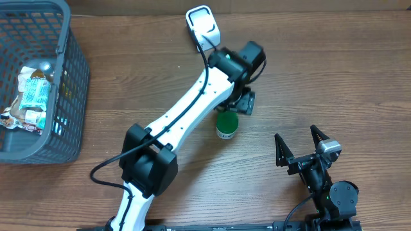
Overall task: Scan the item barcode
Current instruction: 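Set the jar down on the table and open the left gripper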
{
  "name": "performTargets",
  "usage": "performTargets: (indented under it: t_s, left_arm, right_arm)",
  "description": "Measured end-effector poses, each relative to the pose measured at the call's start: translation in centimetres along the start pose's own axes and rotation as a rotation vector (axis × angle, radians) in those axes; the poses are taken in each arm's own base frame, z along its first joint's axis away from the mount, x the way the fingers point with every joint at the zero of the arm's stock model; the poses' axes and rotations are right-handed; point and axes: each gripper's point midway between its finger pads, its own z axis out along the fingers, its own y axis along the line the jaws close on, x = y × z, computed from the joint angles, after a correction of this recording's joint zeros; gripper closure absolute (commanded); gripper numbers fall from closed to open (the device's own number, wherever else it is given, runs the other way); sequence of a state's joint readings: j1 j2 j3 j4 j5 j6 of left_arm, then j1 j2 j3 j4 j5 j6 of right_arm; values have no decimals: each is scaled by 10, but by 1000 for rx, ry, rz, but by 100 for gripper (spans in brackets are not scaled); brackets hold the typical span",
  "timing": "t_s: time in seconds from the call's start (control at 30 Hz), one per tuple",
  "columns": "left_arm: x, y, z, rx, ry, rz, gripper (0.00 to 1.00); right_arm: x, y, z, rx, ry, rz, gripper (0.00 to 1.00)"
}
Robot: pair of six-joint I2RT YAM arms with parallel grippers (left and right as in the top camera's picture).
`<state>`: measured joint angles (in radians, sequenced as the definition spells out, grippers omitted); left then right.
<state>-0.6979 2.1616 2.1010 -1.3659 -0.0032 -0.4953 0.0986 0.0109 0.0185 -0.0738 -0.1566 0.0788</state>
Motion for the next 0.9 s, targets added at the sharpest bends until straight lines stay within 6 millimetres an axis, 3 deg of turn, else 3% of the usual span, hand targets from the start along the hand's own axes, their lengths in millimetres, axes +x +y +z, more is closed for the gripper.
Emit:
performTargets:
  t_s: [0.2,0.23,0.3,0.33,0.6,0.9]
  left_arm:
    - [-29,17,-63,22,-121,-52,28]
    - [-33,23,-73,26,-140,-67,40]
    - [-40,39,-92,29,-172,-104,83]
    - [-43,49,-101,31,-188,-129,96]
    - [-39,133,-154,0,-246,-305,96]
    - [-39,199,-170,62,-254,-432,96]
  right_arm:
    - [0,0,0,0,0,0,0]
    - [0,0,0,0,1,0,0]
    - [0,0,0,0,1,0,0]
    - [0,0,0,0,1,0,0]
    - [0,0,0,0,0,0,0]
    - [0,0,0,0,1,0,0]
